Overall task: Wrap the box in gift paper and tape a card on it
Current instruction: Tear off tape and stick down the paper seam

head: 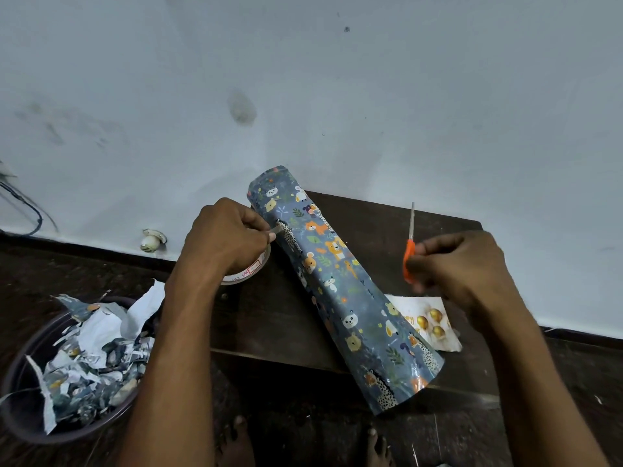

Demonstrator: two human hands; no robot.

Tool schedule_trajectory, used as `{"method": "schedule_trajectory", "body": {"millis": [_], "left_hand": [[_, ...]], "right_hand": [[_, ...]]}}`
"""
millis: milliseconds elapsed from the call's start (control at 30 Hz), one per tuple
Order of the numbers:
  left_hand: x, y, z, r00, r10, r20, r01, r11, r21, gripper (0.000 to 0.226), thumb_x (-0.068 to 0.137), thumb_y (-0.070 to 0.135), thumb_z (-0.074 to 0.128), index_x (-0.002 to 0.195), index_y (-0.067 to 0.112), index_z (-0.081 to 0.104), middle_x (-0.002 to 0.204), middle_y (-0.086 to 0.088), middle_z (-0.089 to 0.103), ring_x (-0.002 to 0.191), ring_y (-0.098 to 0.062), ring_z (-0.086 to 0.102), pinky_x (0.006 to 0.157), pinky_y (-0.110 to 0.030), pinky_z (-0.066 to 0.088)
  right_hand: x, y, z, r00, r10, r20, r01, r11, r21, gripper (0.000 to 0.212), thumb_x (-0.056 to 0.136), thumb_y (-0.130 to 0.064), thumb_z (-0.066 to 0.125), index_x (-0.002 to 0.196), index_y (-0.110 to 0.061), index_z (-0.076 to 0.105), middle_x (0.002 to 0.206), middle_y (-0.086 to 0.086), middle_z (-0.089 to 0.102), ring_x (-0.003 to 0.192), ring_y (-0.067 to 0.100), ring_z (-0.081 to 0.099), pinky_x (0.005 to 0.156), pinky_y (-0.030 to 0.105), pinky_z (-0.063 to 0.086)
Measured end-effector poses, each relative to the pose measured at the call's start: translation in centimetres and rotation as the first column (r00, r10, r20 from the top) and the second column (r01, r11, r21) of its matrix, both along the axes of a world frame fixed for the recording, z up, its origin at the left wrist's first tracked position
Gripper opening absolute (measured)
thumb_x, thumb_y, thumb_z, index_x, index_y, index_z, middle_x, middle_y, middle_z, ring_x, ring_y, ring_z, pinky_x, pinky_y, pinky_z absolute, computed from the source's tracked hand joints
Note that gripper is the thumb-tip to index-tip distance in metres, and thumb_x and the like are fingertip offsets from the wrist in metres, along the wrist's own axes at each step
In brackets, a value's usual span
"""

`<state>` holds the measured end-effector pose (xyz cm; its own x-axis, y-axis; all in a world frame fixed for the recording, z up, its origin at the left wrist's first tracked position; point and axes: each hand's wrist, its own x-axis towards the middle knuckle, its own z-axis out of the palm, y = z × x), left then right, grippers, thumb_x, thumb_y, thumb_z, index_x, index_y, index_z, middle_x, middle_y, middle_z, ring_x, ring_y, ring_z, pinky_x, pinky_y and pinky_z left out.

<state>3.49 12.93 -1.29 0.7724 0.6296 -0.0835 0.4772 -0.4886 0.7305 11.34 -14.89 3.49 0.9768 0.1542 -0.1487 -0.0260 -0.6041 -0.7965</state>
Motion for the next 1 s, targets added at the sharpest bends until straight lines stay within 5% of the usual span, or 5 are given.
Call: {"method": "schedule_trajectory", "body": {"millis": [133, 233, 433, 667, 1000], "left_hand": [[0.0, -0.1, 0.1, 1.000, 0.003, 0.008, -0.003, 1.000, -0.016, 0.010, 0.078, 0.027, 0.083, 0.071, 0.032, 0.077, 0.064, 0.008, 0.068, 0.081, -0.018, 0.068, 0.079, -0.034, 0.055], [-0.1, -0.2, 0.1, 1.000, 0.009, 0.014, -0.009, 1.000, -0.010, 0.015, 0.078, 0.028, 0.083, 0.068, 0.035, 0.075, 0.069, 0.010, 0.068, 0.085, -0.016, 0.067, 0.078, -0.031, 0.053], [-0.1, -0.1, 0.2, 1.000, 0.013, 0.009, -0.013, 1.000, 0.017, 0.021, 0.078, 0.029, 0.084, 0.063, 0.035, 0.071, 0.071, 0.010, 0.067, 0.084, -0.018, 0.065, 0.076, -0.031, 0.053], [-0.3, 0.0, 0.5, 1.000, -0.004, -0.009, 0.004, 1.000, 0.011, 0.012, 0.079, 0.028, 0.082, 0.069, 0.032, 0.076, 0.078, 0.006, 0.072, 0.087, -0.018, 0.066, 0.080, -0.035, 0.056], [-0.3, 0.1, 0.4, 1.000, 0.003, -0.007, -0.003, 1.000, -0.006, 0.008, 0.078, 0.026, 0.082, 0.074, 0.032, 0.079, 0.083, 0.004, 0.074, 0.089, -0.019, 0.068, 0.084, -0.039, 0.058]], "right_hand": [[-1.5, 3.0, 1.5, 0.986, 0.127, -0.107, -0.072, 0.908, 0.412, 0.012, 0.083, 0.007, 0.070, 0.093, 0.001, 0.074, 0.075, 0.015, 0.076, 0.039, 0.017, 0.059, 0.035, 0.014, 0.028], [-2.3, 5.2, 1.2, 0.939, 0.290, -0.183, -0.147, 0.822, 0.549, 0.017, 0.085, 0.006, 0.068, 0.102, 0.005, 0.070, 0.079, 0.018, 0.076, 0.034, 0.013, 0.048, 0.034, 0.015, 0.024], [-2.7, 8.4, 0.8, 0.824, 0.442, -0.354, -0.303, 0.872, 0.385, 0.015, 0.087, -0.008, 0.076, 0.097, 0.003, 0.076, 0.073, 0.013, 0.070, 0.045, 0.011, 0.042, 0.034, 0.018, 0.032], [-1.4, 9.4, 2.0, 0.714, 0.502, -0.488, -0.445, 0.864, 0.238, 0.038, 0.086, -0.035, 0.074, 0.100, -0.001, 0.077, 0.073, 0.014, 0.070, 0.049, 0.013, 0.043, 0.038, 0.019, 0.034], [-0.2, 11.2, 1.6, 0.692, 0.504, -0.517, -0.506, 0.849, 0.150, 0.019, 0.092, -0.017, 0.065, 0.081, -0.013, 0.080, 0.071, 0.012, 0.071, 0.043, 0.010, 0.044, 0.036, 0.018, 0.032]]}}
